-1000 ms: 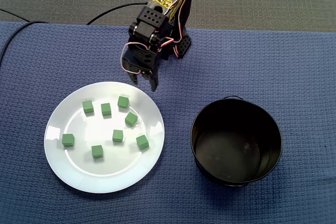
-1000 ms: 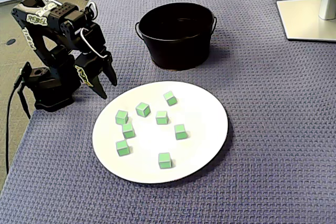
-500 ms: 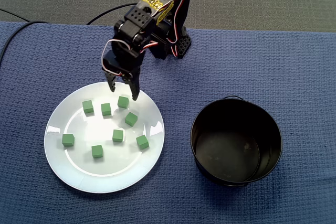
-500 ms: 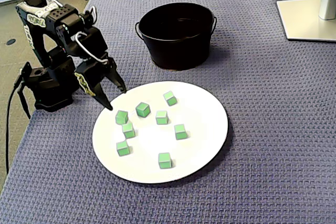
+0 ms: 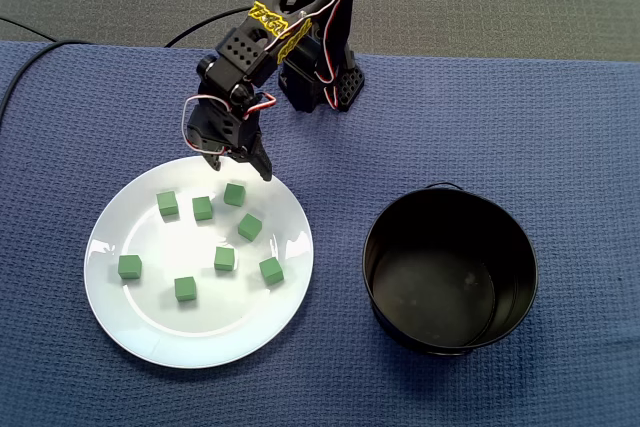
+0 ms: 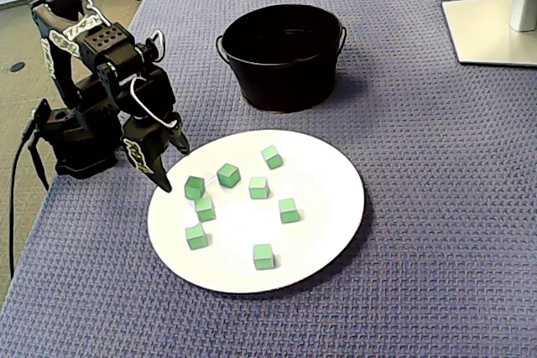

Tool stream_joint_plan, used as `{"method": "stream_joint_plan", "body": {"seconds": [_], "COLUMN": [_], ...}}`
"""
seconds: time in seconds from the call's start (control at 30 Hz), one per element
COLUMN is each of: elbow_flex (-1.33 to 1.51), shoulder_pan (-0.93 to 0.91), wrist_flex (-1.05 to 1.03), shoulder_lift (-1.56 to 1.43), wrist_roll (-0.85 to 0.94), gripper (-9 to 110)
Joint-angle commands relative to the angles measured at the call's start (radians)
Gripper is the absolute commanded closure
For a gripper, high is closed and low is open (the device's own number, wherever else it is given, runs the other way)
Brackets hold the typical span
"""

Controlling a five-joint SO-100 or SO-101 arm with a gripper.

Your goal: Pick up the items on the white plate and put them in the black container.

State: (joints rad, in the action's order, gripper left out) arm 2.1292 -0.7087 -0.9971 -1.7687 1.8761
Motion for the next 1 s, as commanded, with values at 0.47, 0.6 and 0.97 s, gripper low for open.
{"method": "stream_joint_plan", "body": {"seconds": [0.47,0.6,0.97], "elbow_flex": [-0.025,-0.005,0.115], "shoulder_pan": [0.035,0.035,0.035], "wrist_flex": [0.179,0.190,0.368], "shoulder_lift": [0.118,0.121,0.143], "wrist_roll": [-0.005,0.008,0.043], "gripper": [69,70,75]}}
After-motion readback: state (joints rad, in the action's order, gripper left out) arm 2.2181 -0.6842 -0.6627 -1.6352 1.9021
